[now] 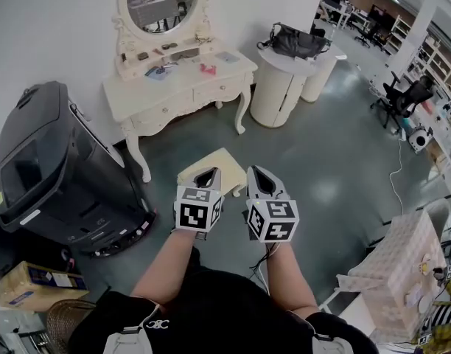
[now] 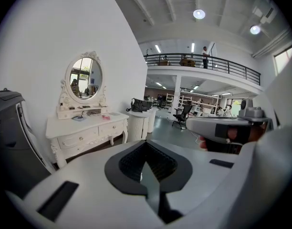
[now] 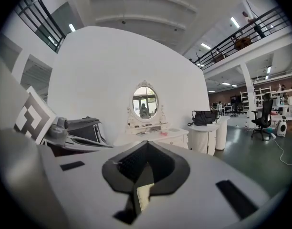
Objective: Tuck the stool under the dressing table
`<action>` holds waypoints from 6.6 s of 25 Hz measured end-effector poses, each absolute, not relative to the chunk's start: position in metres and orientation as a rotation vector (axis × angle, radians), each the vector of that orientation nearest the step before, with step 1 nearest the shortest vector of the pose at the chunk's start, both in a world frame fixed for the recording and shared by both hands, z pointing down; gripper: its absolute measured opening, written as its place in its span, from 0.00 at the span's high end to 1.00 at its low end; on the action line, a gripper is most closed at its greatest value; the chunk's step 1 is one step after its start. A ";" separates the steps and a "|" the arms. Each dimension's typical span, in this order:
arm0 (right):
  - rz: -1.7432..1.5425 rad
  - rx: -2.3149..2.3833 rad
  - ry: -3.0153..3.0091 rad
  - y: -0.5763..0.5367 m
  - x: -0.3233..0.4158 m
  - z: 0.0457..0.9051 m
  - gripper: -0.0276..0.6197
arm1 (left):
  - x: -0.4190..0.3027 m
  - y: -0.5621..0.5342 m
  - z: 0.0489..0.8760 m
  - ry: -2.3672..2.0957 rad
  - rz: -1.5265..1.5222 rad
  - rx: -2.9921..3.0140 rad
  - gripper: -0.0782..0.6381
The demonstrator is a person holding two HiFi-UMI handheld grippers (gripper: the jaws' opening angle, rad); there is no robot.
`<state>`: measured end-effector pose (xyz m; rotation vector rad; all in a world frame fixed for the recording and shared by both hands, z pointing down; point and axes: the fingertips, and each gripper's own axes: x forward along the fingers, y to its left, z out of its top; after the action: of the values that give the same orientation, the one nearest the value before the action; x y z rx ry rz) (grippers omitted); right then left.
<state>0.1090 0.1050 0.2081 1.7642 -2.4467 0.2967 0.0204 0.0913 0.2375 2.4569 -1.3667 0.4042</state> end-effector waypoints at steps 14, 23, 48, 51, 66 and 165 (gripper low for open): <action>0.274 1.814 -2.291 -0.066 0.026 0.201 0.95 | -0.057 -0.082 0.239 -1.227 0.389 2.456 0.89; 0.366 1.829 -2.112 -0.093 0.016 0.256 0.95 | -0.078 -0.127 0.288 -1.117 0.422 2.404 0.89; 0.935 1.813 -1.870 -0.094 0.096 0.490 0.94 | -0.031 -0.130 0.492 -0.951 0.872 2.190 0.89; 1.069 1.762 -1.836 -0.083 0.100 0.550 0.94 | -0.026 -0.123 0.546 -0.935 0.968 2.110 0.89; 1.792 1.654 -1.754 -0.065 0.105 0.802 0.56 | -0.020 -0.124 0.737 -0.938 1.144 1.894 0.89; 0.471 1.520 -2.458 -0.319 0.054 0.442 0.94 | -0.026 -0.304 0.466 -1.395 0.519 2.082 0.89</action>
<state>0.0541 -0.3188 0.4422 1.5203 -2.4584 0.4715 -0.0258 -0.3036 0.4661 2.0815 -1.3946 0.5194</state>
